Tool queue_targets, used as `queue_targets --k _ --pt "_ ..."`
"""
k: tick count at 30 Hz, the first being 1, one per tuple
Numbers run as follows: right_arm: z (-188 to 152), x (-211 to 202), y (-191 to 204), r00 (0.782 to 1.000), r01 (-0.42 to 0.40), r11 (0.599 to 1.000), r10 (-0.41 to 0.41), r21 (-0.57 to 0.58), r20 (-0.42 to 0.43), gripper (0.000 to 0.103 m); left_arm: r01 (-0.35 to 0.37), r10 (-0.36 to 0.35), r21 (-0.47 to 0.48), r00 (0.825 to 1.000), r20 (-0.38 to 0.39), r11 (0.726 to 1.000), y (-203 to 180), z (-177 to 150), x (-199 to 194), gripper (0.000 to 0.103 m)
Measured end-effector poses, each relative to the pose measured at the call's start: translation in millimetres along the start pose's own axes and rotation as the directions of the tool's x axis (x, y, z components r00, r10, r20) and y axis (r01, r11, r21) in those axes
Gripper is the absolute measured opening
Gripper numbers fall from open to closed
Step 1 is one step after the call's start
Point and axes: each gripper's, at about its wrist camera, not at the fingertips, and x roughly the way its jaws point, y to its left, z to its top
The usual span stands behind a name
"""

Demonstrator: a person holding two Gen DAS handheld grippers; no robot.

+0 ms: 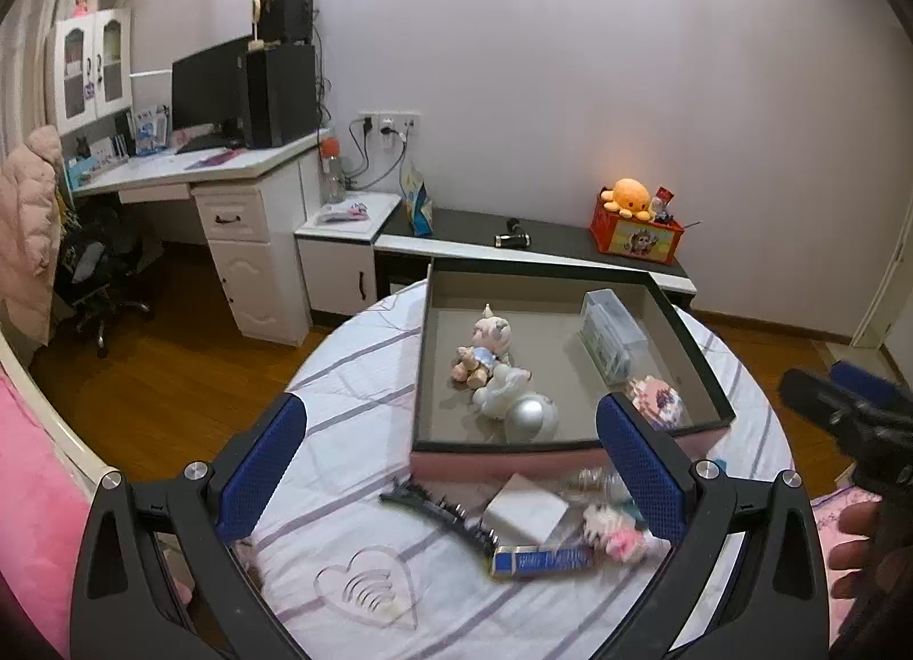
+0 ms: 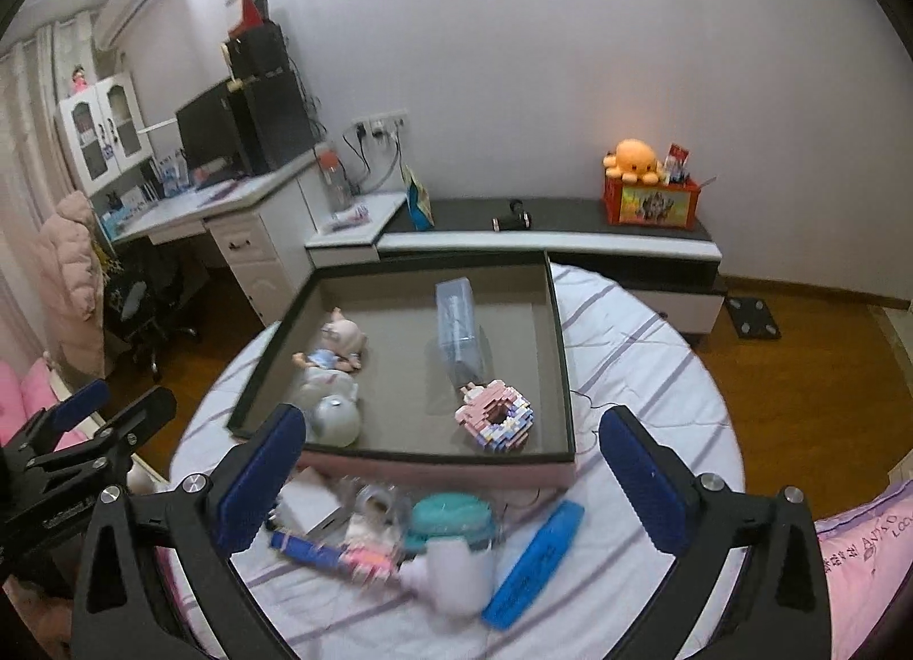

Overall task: Organize rigid objects
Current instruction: 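Withdraw both grippers from the tray back over the bed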

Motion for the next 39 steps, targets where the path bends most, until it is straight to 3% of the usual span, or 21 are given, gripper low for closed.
queue_targets --k 21,30,39 --pt "-62.3 -131.5 36.0 0.984 0.022 0.999 -0.015 -0.037 0.176 0.103 -0.035 0.036 -0.009 0.992 0.119 0.999 -4.2 -58.1 -124.4 0.103" --pt "-96.3 -148.9 34.4 0.985 -0.003 1.0 0.006 -0.021 0.172 0.103 -0.017 0.018 -0.008 0.994 0.109 1.0 -13.5 -79.9 -142.5 0.103" --pt "-102.7 -150.0 34.7 0.986 0.002 1.0 0.002 -0.023 0.165 0.103 -0.021 0.022 -0.011 0.994 0.107 1.0 -15.5 -84.4 -144.7 0.103"
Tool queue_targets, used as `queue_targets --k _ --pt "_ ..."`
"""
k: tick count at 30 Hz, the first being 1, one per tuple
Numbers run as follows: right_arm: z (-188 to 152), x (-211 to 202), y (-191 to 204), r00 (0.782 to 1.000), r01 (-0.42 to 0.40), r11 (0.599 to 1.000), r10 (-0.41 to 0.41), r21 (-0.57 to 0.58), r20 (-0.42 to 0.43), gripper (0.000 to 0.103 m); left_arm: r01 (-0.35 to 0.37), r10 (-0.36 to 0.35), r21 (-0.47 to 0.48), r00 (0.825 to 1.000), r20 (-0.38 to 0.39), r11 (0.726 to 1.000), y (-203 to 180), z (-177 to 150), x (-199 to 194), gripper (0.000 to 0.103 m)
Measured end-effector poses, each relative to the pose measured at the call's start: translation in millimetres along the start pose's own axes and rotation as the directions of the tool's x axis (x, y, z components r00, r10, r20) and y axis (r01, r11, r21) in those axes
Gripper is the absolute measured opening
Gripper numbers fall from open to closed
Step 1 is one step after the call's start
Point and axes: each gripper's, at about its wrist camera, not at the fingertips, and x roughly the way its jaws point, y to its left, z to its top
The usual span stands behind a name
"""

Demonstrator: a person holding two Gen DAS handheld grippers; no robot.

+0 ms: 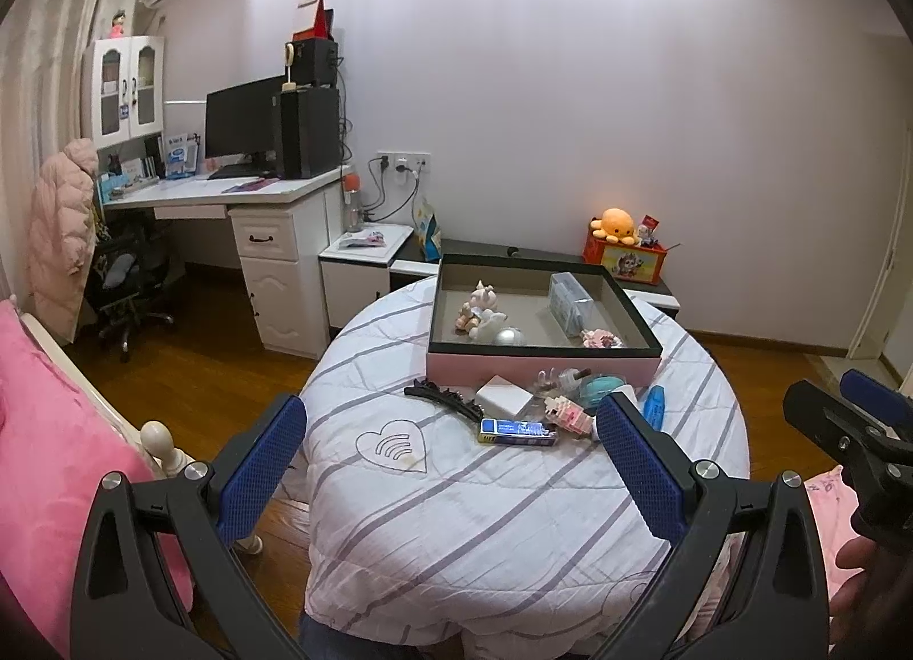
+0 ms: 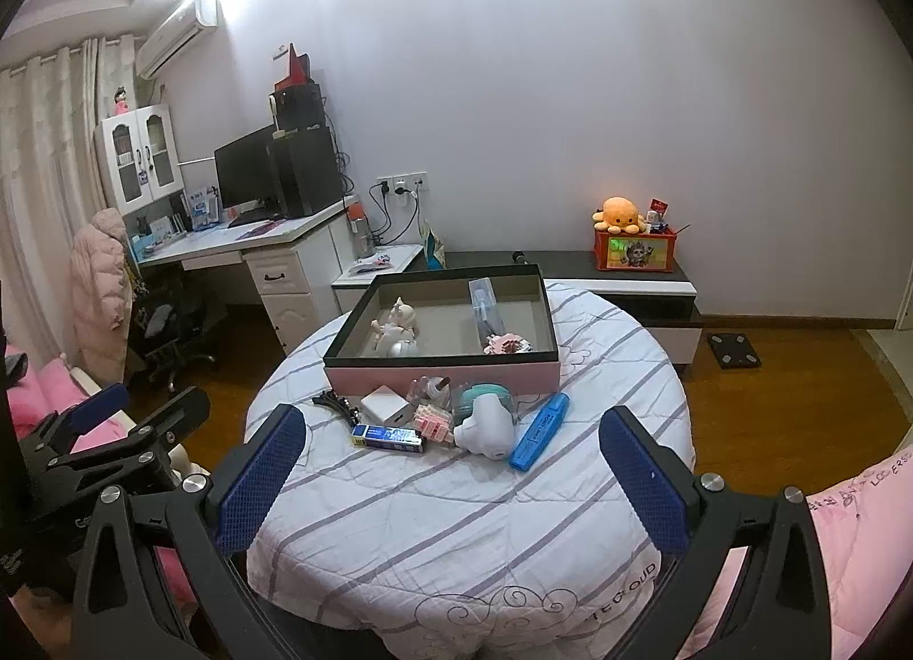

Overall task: Organize rigid objects
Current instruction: 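Withdraw both grippers from the tray back over the bed, then grasp the blue-gold box with the left gripper while the right gripper grasps the blue highlighter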

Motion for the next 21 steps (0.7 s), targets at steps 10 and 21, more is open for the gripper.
queue_targets --k 10,21 --pt "-5.5 23.2 -6.3 0.998 0.026 0.999 -0.027 -0.021 -0.06 0.103 0.017 -0.017 0.004 0.998 -0.062 1.0 -1.4 -9.3 28.6 0.103" --pt "-34.8 96.6 -47.0 0.967 0.109 0.994 -0.1 0.025 -0.234 0.103 0.028 -0.02 0.031 0.973 -0.23 0.999 -23.1 -38.5 116.1 0.103"
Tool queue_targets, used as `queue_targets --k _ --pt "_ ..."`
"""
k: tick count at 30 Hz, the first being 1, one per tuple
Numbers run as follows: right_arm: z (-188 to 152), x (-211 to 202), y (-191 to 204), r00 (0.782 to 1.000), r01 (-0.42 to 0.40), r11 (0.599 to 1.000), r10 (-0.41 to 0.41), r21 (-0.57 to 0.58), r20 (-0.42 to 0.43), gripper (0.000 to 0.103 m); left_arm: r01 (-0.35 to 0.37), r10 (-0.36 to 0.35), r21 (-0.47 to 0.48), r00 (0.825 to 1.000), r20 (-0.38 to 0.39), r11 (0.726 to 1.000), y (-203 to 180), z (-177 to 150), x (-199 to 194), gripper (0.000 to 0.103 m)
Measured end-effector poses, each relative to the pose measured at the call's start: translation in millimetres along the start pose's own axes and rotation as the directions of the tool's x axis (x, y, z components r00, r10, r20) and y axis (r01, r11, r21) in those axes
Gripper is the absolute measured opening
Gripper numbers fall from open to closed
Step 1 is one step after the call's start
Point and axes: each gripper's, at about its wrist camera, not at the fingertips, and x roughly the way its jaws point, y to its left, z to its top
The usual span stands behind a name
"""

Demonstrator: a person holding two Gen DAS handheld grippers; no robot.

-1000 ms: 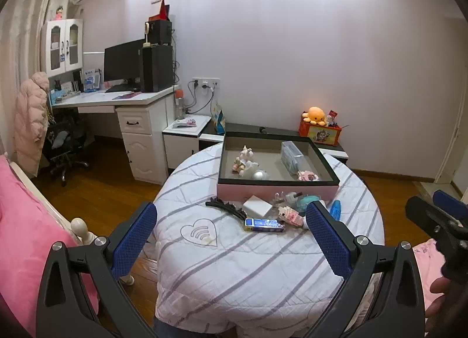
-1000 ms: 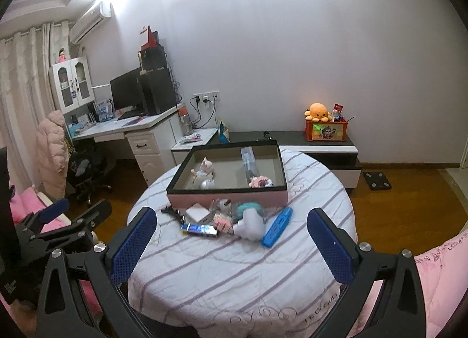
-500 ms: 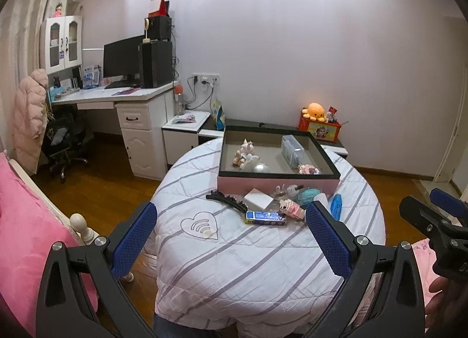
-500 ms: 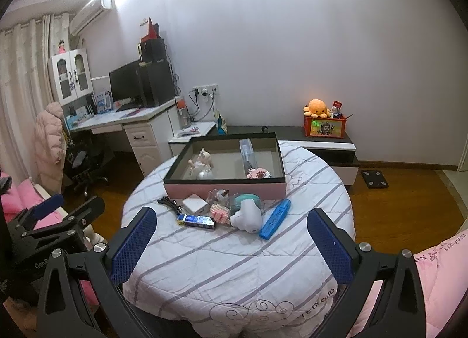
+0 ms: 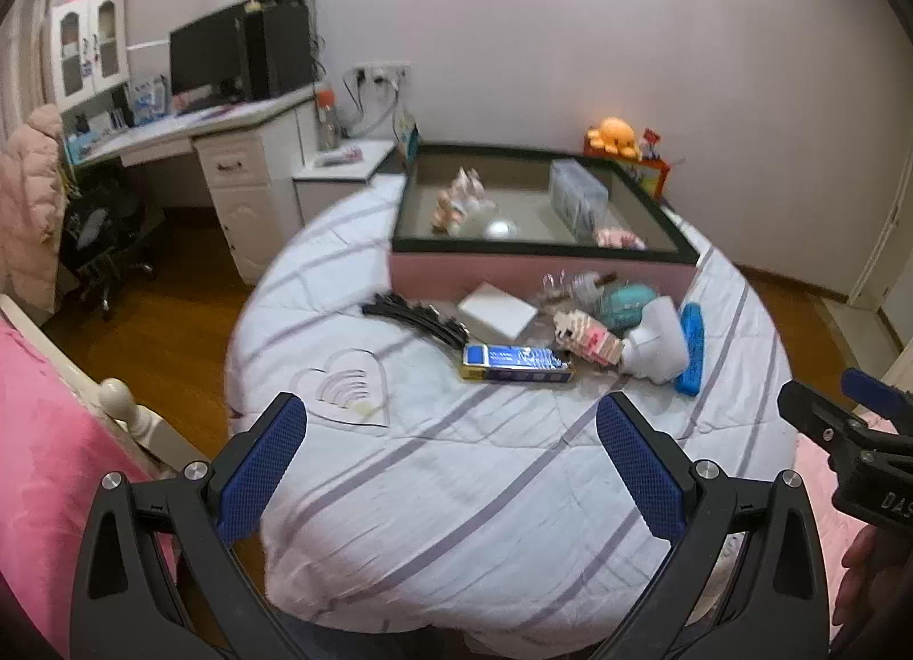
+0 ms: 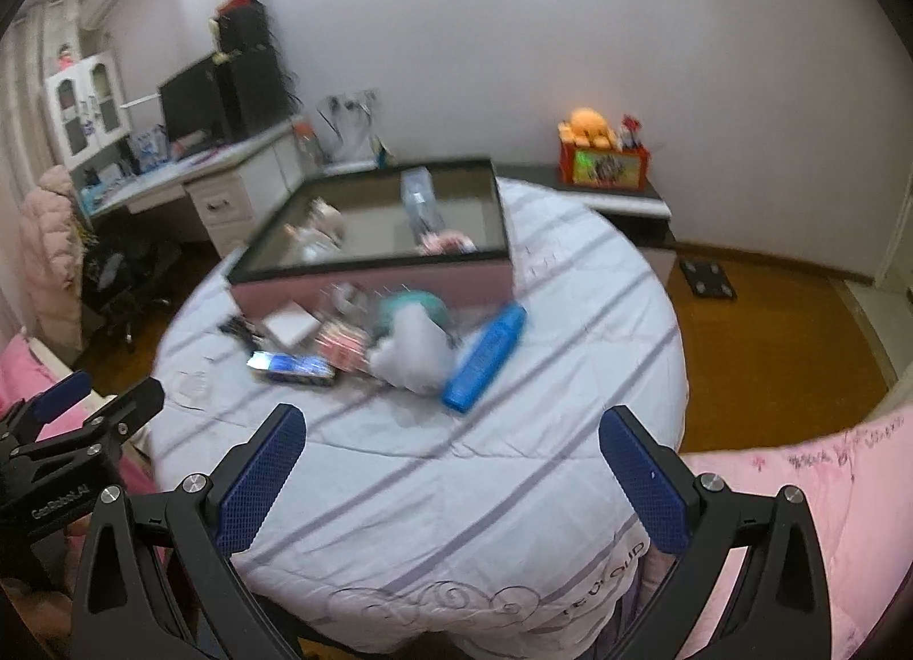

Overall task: Organize rigid objects
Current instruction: 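Grasp the blue-gold box with the left gripper while the right gripper grasps the blue highlighter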

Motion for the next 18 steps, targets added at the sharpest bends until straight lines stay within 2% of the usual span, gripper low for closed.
queue_targets --k 9,18 --pt "-2.1 66.8 -25.4 0.993 0.046 0.998 -0.041 0.044 -0.11 0.103 0.006 -0.004 0.014 0.993 -0.12 1.0 -22.1 -2.6 76.9 0.103" --pt "13.1 105.6 -39.6 0.991 0.048 0.995 -0.037 0.086 -0.129 0.1 -0.006 0.005 -0.008 0.984 -0.179 1.0 -35.7 -1.4 118.3 0.103"
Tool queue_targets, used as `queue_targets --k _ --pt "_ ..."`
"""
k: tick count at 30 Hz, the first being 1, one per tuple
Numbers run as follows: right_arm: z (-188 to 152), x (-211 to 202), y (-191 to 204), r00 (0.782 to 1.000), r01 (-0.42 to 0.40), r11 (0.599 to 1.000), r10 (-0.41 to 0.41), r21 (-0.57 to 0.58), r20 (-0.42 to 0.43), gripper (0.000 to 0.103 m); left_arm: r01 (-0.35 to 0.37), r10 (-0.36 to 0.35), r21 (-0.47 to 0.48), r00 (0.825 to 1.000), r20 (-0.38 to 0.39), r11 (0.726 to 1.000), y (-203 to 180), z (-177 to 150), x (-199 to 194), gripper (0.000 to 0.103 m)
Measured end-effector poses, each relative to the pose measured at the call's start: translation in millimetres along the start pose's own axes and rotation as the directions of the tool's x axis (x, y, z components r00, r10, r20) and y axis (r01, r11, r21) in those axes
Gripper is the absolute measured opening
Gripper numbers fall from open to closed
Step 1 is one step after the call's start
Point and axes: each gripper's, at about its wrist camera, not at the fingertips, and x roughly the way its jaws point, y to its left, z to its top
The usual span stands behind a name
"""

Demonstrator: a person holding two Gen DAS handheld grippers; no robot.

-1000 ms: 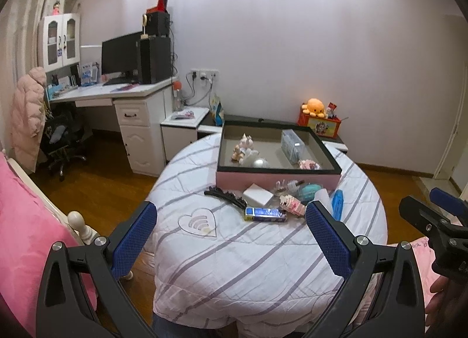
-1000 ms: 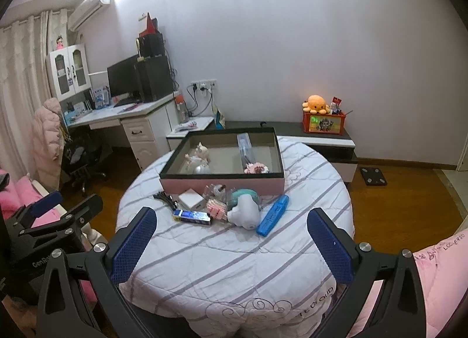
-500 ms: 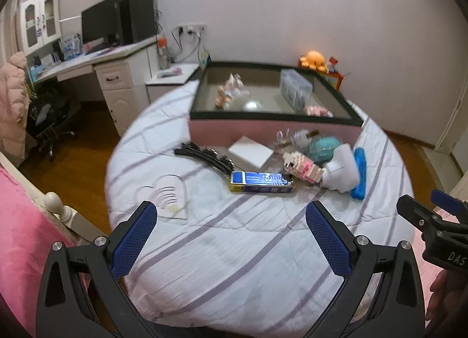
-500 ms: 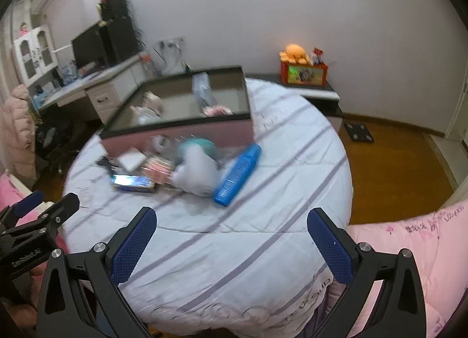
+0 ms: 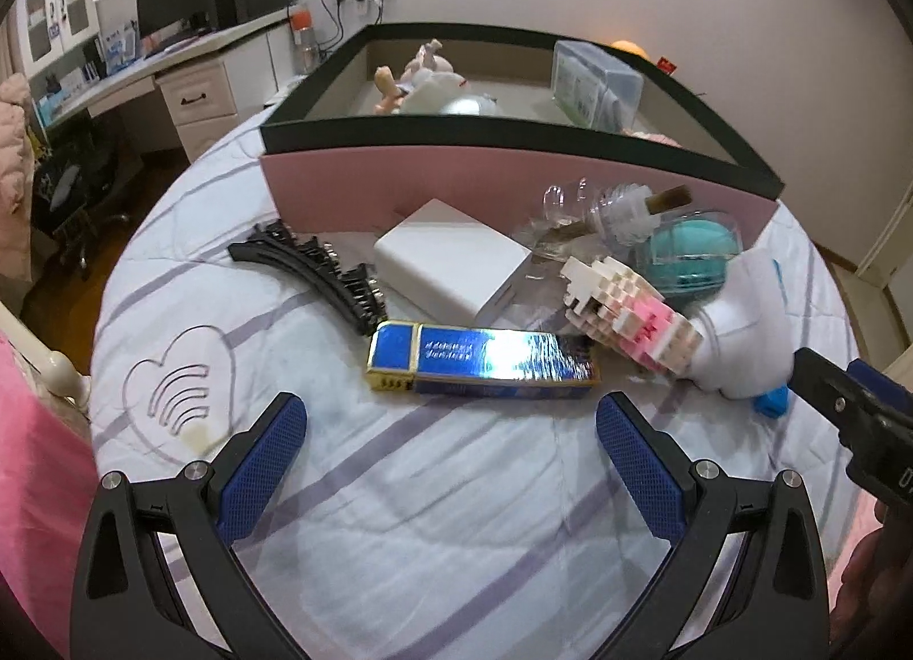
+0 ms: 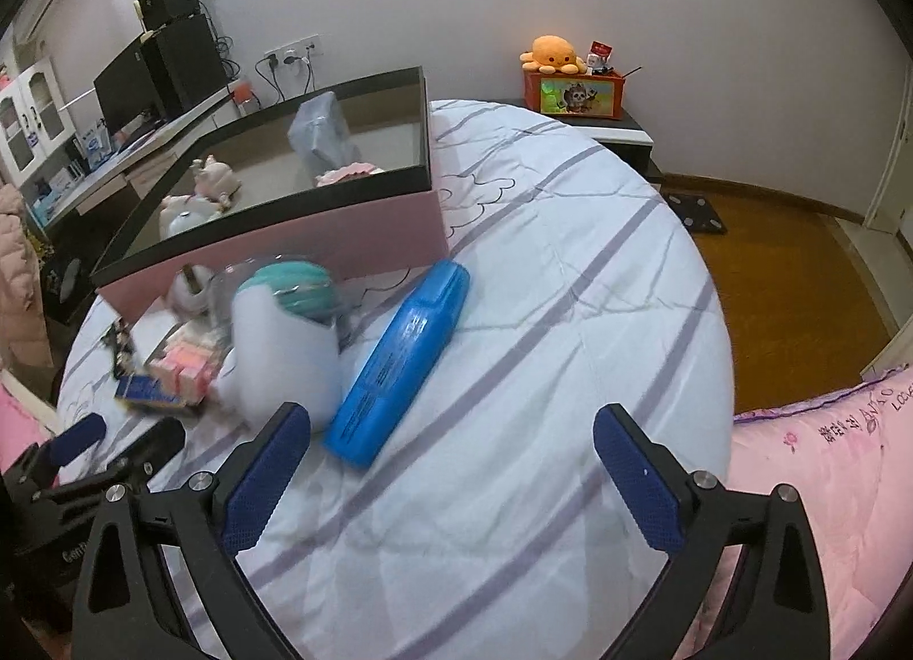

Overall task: Organize rigid objects
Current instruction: 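Grasp the blue-gold box with the left gripper while the right gripper grasps the blue highlighter, then carry the blue-gold box over the tray with the left gripper while the right gripper carries the highlighter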

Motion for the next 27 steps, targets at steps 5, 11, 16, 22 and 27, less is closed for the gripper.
queue_targets --k 5,11,16,22,27 --pt "9.2 15.5 -4.9 1.0 0.002 1.0 -0.001 0.025 -0.007 0.099 -0.008 0.008 -0.009 1.0 -0.003 1.0 -2.8 8.9 7.4 0.103" --pt "13.5 28.4 -1.8 1.0 0.021 1.0 -0.021 0.003 -0.016 0.092 -0.031 0.031 -0.001 0.999 -0.015 1.0 -6.3 17.3 15.6 0.103" --pt "15.1 35.1 5.9 0.999 0.051 0.997 -0.052 -0.056 -0.008 0.084 0.013 -0.013 -0.015 1.0 0.007 1.0 -1.3 15.4 10.8 0.088" --pt "7.5 27.1 12.1 0.998 0.065 0.989 -0.063 -0.132 0.014 0.047 0.066 -0.065 -0.022 0.998 0.024 0.998 9.3 8.6 1.8 0.085" --pt "3.0 20.9 13.5 0.999 0.046 0.99 -0.044 -0.137 0.02 0.026 0.079 -0.079 -0.023 0.996 0.03 0.997 11.8 1.7 -3.6 0.085"
